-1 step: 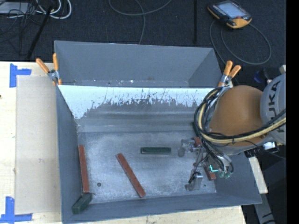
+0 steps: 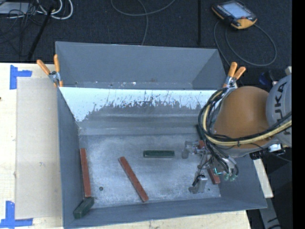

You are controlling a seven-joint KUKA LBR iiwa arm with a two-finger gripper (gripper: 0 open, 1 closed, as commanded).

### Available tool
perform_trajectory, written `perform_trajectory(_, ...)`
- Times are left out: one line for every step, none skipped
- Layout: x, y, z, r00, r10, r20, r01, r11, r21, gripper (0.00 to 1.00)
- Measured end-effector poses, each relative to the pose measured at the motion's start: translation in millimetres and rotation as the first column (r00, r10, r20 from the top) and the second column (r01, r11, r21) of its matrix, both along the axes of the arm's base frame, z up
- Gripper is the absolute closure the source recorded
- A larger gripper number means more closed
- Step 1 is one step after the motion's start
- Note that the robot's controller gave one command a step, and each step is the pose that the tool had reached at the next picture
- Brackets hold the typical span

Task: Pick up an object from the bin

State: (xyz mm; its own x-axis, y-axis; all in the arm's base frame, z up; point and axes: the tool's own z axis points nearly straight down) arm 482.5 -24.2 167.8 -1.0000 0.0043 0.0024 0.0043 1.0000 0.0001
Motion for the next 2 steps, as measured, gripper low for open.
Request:
perform_trajectory(18.5, 25.1, -38.7, 1.0, 0.024, 0.005, -0.024, 1.0, -0.001, 0.0)
perform_trajectory(42.8, 54.1, -44.0, 0.983, 0.183, -0.003, -0.183, 0.983, 0.001, 0.0)
